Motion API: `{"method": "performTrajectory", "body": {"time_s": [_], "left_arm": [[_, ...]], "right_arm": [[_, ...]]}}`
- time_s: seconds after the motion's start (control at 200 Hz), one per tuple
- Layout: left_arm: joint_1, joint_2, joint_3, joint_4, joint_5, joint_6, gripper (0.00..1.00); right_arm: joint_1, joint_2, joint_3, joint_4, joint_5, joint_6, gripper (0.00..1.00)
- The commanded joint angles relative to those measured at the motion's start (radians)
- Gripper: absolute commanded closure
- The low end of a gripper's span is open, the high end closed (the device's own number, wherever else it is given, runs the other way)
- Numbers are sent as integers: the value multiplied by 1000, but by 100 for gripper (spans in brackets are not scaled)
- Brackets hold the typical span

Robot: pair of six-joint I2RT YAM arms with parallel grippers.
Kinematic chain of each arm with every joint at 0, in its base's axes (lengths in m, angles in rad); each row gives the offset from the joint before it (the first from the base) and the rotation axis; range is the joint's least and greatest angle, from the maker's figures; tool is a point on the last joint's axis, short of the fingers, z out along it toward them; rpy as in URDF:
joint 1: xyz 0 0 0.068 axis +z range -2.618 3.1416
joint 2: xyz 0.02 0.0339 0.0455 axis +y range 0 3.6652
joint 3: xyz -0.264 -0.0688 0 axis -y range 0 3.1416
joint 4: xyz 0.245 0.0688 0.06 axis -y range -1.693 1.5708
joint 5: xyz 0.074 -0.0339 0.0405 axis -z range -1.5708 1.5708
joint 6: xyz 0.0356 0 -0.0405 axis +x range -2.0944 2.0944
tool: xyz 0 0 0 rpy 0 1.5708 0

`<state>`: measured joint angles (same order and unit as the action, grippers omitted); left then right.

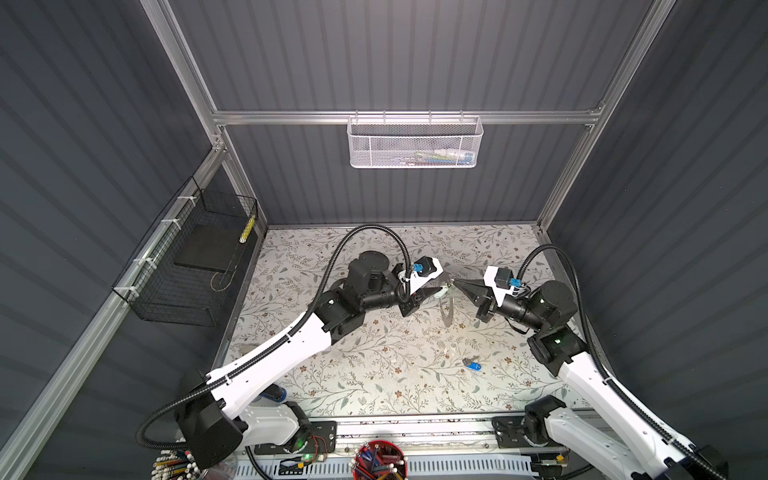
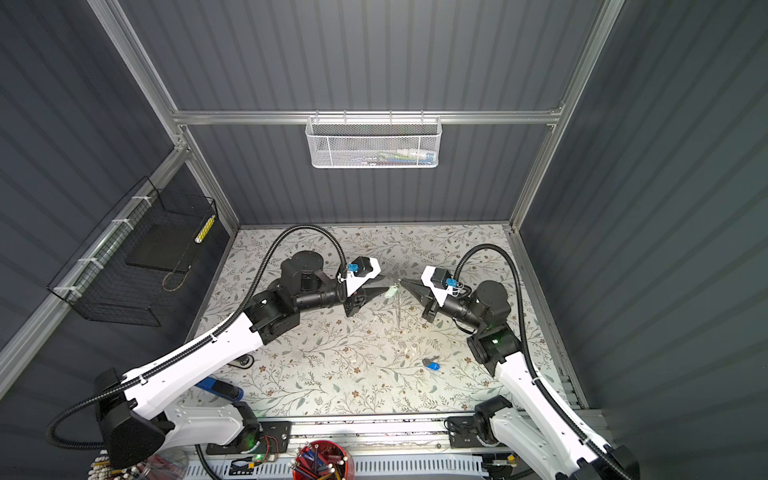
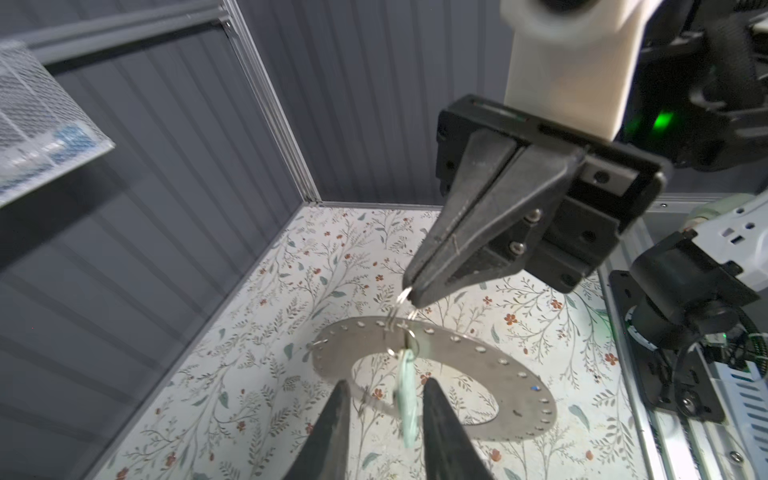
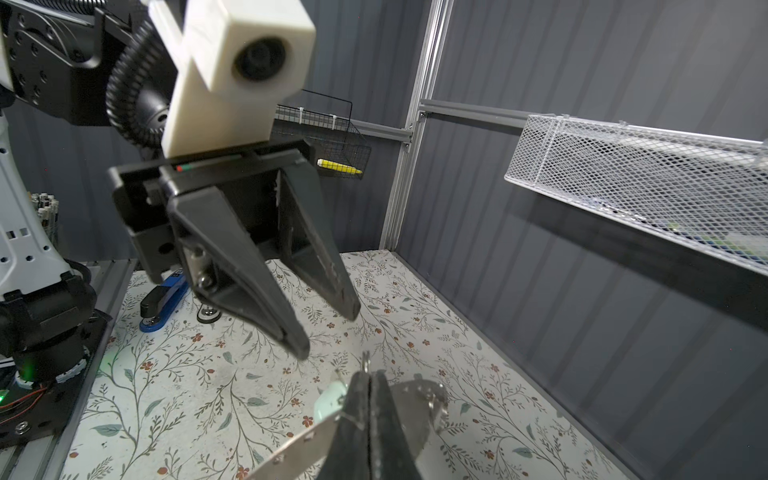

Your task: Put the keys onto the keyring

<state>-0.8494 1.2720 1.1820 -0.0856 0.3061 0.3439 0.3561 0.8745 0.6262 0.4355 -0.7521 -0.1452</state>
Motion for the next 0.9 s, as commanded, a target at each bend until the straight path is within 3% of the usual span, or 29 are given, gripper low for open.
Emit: {"method": "performTrajectory", "body": {"time_s": [0.0, 0.38, 0.896], "left_arm": [[6, 2, 1, -4, 5, 37, 70], [8, 66, 57, 3, 133, 32, 76], [7, 74, 64, 13, 168, 28, 77]], "right_arm": [[-2, 1, 1, 70, -44, 24, 100], [-3, -2, 1, 82, -96, 26, 100], [-3, 9, 5, 82, -119, 25, 100]]}}
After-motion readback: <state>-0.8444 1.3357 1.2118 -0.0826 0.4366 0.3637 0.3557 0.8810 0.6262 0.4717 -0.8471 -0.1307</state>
